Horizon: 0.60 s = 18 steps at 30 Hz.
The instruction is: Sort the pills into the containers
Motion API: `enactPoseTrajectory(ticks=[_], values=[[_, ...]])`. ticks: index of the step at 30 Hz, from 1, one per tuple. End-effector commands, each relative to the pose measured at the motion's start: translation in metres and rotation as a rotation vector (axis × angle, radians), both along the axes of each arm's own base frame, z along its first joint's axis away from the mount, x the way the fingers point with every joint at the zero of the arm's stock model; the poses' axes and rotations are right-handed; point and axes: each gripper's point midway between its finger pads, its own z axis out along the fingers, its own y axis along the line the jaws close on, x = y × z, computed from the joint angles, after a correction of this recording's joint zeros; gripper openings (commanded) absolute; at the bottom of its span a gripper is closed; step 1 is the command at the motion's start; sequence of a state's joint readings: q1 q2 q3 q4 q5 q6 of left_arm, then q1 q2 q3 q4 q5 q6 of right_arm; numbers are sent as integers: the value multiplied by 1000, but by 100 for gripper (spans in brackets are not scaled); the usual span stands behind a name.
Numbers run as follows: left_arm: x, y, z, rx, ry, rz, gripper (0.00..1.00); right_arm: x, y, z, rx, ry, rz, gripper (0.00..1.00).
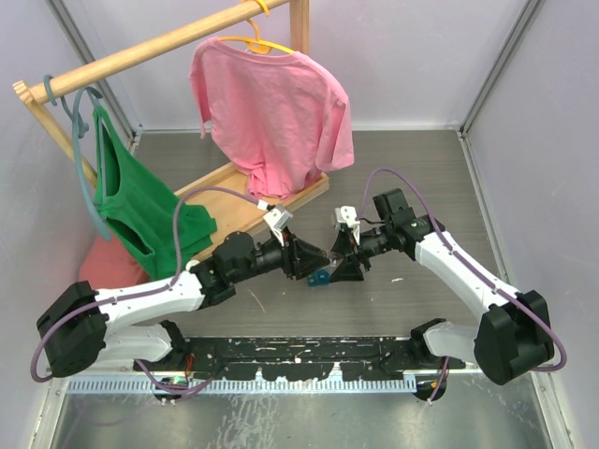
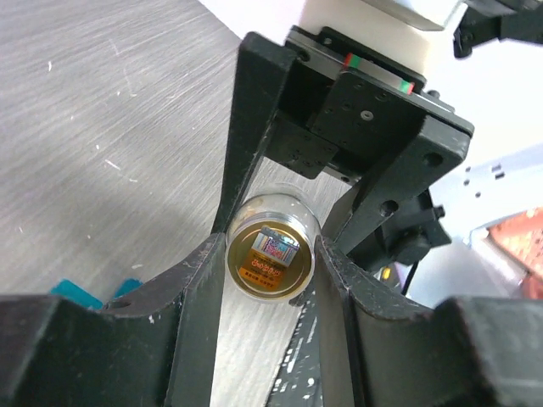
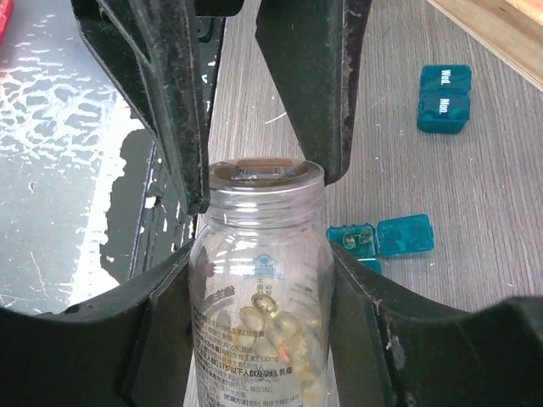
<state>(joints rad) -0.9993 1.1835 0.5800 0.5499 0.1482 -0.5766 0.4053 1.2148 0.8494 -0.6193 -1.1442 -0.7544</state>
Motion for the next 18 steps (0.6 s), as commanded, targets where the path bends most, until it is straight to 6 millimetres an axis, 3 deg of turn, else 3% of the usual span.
enactPoseTrajectory(ticks=[1, 13, 18], values=[[-29, -7, -23, 148, -174, -300, 14, 7, 11, 35, 109, -112, 44, 1], [-12, 2, -30, 339, -547, -382, 14, 8, 11, 35, 108, -113, 43, 1], [1, -1, -20, 339, -597, -325, 23, 7, 11, 35, 108, -114, 44, 1]])
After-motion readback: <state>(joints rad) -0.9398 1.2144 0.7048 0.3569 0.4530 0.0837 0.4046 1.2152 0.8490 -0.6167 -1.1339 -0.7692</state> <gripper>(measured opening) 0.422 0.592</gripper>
